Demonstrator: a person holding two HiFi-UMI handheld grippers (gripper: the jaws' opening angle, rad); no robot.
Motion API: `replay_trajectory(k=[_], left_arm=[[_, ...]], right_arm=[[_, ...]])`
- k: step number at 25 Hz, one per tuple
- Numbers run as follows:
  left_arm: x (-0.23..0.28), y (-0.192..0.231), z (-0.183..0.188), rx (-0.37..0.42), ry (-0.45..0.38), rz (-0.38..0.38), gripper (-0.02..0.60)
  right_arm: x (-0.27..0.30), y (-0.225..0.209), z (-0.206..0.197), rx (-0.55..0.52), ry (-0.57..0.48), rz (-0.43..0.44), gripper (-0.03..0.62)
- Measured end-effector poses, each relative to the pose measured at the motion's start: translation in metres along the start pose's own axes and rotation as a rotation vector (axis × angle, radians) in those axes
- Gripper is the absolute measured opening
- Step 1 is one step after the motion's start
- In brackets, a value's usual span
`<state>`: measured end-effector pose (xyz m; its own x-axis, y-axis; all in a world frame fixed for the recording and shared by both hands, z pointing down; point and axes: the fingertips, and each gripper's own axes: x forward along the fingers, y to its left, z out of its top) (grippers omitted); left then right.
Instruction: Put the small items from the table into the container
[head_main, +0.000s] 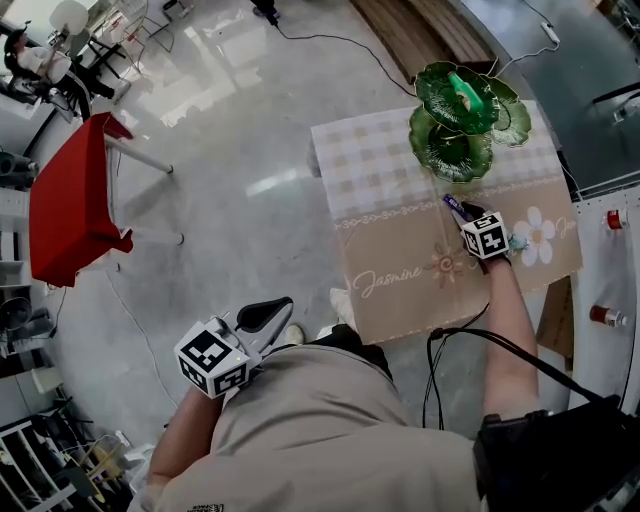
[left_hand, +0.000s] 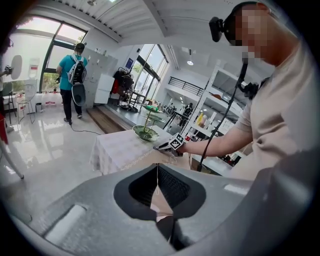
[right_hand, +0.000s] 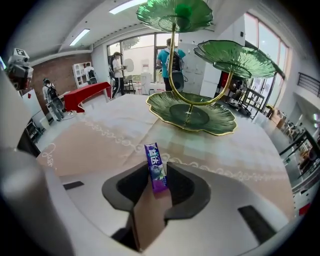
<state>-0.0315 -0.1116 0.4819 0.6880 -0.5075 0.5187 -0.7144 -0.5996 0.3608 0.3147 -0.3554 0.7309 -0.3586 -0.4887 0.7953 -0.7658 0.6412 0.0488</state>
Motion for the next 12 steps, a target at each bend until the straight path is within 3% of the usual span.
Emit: replay_trajectory(k=[12], left_arm=[[-0.011,-0.002,0.006,0.044,-0.02,-0.053,0.009]], right_arm=[[-0.038,0.026,0.004,0.05,-0.02,-0.081,0.095]])
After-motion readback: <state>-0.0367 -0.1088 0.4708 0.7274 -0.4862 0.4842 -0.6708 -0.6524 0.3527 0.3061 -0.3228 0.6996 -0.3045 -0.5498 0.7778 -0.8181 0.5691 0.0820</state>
